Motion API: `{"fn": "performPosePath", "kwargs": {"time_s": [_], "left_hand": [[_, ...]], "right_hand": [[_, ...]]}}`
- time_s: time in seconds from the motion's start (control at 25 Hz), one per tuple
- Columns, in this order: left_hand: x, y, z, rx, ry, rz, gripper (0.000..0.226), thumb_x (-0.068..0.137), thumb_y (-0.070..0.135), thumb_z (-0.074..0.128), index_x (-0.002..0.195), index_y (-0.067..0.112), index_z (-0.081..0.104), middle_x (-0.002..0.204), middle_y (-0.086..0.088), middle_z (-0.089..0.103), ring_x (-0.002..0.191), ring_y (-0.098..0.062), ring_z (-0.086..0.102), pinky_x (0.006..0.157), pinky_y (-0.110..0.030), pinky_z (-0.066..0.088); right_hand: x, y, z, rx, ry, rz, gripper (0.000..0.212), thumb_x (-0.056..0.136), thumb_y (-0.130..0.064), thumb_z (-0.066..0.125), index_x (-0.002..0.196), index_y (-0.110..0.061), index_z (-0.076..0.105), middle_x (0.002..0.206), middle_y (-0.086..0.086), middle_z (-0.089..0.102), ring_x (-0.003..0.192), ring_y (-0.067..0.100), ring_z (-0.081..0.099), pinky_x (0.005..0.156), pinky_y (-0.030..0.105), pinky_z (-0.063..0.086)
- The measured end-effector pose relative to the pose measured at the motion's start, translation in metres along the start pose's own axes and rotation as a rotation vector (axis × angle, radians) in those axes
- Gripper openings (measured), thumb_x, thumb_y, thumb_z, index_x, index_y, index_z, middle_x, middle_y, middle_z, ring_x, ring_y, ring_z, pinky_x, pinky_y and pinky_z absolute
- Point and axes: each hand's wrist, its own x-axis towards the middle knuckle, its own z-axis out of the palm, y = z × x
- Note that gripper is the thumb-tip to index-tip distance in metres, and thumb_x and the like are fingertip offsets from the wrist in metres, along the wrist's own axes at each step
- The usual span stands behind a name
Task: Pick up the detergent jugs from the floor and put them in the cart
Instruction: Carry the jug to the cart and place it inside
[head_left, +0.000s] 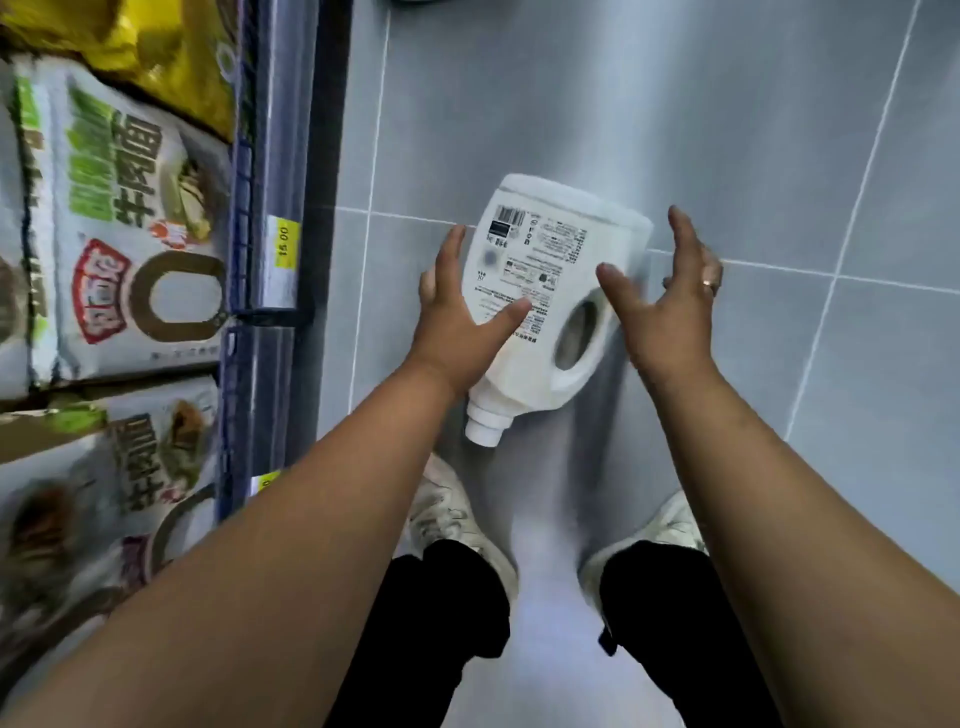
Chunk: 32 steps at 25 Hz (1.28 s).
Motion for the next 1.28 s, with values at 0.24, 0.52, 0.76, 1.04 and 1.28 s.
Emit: {"fn": "performPosePath", "kwargs": {"time_s": [0.24, 0.52, 0.76, 1.04, 1.28], "left_hand": [[0.068, -0.056, 0.032, -0.004, -0.060, -0.019, 0.109, 0.062, 0.060, 0.082, 0.148, 0.048, 0.016, 0.150, 0.005, 0.034, 0.134, -0.015, 0.043, 0.114, -0.040, 0.037], [0.095, -0.066, 0.030, -0.123, -0.163, 0.070, 0.112, 0.067, 0.026, 0.090, 0.151, 0.033, 0.017, 0.143, 0.009, 0.050, 0.125, -0.008, 0.056, 0.104, -0.039, 0.049], [0.060, -0.017, 0.016, -0.201, -0.171, 0.111, 0.100, 0.071, 0.014, 0.087, 0.146, 0.029, 0.024, 0.138, 0.006, 0.054, 0.118, -0.011, 0.062, 0.095, -0.039, 0.056], [-0.058, 0.135, -0.048, -0.155, -0.226, 0.204, 0.104, 0.066, 0.024, 0.089, 0.147, 0.034, 0.024, 0.136, 0.008, 0.058, 0.119, -0.012, 0.062, 0.099, -0.047, 0.052], [-0.198, 0.332, -0.123, -0.051, -0.255, 0.344, 0.092, 0.058, 0.040, 0.089, 0.111, 0.080, 0.025, 0.116, 0.041, 0.056, 0.112, 0.012, 0.057, 0.102, -0.031, 0.047]], "right_hand": [[0.046, 0.066, 0.040, 0.104, -0.029, 0.090, 0.091, 0.078, -0.043, 0.075, 0.149, -0.043, 0.019, 0.147, 0.001, 0.029, 0.129, 0.014, 0.047, 0.112, 0.031, 0.036], [0.067, 0.074, 0.057, 0.193, -0.002, 0.076, 0.101, 0.066, -0.048, 0.078, 0.147, -0.042, 0.018, 0.126, -0.028, 0.047, 0.121, 0.002, 0.051, 0.103, 0.026, 0.041], [0.050, 0.024, 0.020, 0.214, -0.010, 0.040, 0.098, 0.058, -0.065, 0.079, 0.134, -0.062, 0.018, 0.134, -0.030, 0.045, 0.126, 0.010, 0.051, 0.099, 0.048, 0.049], [-0.048, -0.123, -0.100, 0.308, 0.047, 0.069, 0.098, 0.065, -0.052, 0.077, 0.143, -0.055, 0.017, 0.141, -0.012, 0.047, 0.116, 0.018, 0.058, 0.055, 0.049, 0.060], [-0.148, -0.288, -0.238, 0.368, 0.195, -0.029, 0.095, 0.064, -0.054, 0.078, 0.138, -0.061, 0.019, 0.139, -0.014, 0.052, 0.120, 0.012, 0.057, 0.088, 0.053, 0.055]]}}
